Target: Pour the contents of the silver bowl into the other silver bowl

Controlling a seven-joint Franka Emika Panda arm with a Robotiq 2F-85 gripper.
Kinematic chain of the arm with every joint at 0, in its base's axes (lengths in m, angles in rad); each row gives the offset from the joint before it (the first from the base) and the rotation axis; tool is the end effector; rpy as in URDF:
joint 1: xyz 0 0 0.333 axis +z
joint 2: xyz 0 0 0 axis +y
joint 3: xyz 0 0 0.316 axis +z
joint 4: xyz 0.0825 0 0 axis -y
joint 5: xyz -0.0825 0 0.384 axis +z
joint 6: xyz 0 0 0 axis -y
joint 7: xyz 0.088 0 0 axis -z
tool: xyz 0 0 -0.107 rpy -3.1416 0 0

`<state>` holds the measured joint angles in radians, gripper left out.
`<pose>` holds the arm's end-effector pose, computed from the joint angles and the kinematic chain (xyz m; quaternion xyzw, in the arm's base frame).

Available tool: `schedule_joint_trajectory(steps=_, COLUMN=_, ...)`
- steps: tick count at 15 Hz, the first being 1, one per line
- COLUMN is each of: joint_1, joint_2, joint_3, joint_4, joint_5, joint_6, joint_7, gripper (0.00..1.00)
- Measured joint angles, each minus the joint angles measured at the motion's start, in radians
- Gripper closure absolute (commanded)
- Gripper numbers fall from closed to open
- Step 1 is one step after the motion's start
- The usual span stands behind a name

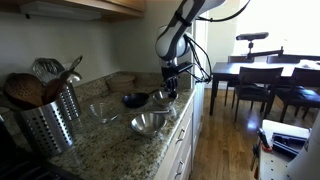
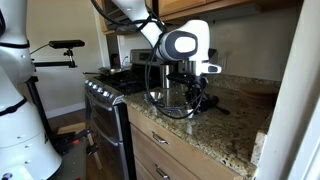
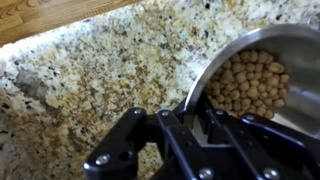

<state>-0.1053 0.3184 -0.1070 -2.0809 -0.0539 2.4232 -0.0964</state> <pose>0.5753 -0.1230 0.2763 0.9987 -0.0350 0.0071 0.0362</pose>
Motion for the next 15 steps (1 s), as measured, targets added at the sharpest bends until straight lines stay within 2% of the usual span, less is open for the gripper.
schedule_joint_trajectory(steps=15, joint_1=0.0, joint_2=-0.001, joint_3=0.001, joint_4=0.03, joint_5=-0.004, joint_6=-0.001, joint_7=-0.017, gripper=0.92)
